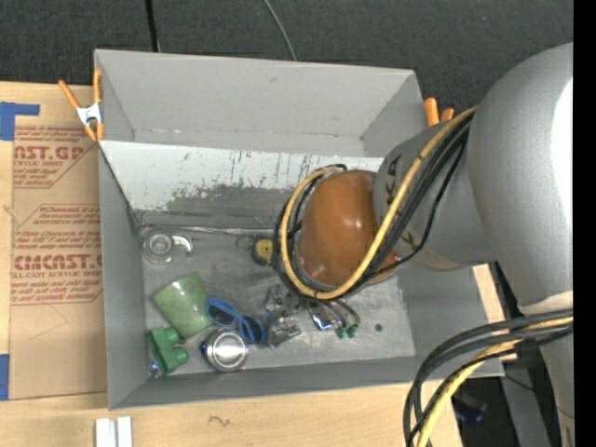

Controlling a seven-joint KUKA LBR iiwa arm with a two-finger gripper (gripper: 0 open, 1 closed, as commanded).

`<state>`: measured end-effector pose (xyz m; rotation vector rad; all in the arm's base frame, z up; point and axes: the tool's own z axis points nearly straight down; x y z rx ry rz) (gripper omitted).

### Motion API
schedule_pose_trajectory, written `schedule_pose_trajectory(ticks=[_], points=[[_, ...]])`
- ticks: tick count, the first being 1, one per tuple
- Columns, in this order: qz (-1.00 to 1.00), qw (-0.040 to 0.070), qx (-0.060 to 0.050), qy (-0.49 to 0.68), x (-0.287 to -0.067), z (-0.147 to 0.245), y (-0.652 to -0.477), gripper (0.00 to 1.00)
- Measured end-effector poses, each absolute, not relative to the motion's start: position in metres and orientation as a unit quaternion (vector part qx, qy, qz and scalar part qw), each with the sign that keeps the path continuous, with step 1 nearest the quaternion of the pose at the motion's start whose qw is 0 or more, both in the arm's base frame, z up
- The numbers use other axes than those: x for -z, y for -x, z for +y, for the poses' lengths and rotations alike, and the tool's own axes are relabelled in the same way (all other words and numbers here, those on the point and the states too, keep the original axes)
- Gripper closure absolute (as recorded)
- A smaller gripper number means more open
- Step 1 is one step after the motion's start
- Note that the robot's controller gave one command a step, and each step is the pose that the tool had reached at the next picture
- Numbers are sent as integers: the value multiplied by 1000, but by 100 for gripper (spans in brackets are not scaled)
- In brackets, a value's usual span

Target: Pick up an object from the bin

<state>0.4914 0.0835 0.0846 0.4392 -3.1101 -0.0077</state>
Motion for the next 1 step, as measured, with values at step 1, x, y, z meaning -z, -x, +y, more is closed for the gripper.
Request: schedule_pose_trajectory(ticks=[1], points=[[-989,-1,-3,-150,-74,124,-498,100]])
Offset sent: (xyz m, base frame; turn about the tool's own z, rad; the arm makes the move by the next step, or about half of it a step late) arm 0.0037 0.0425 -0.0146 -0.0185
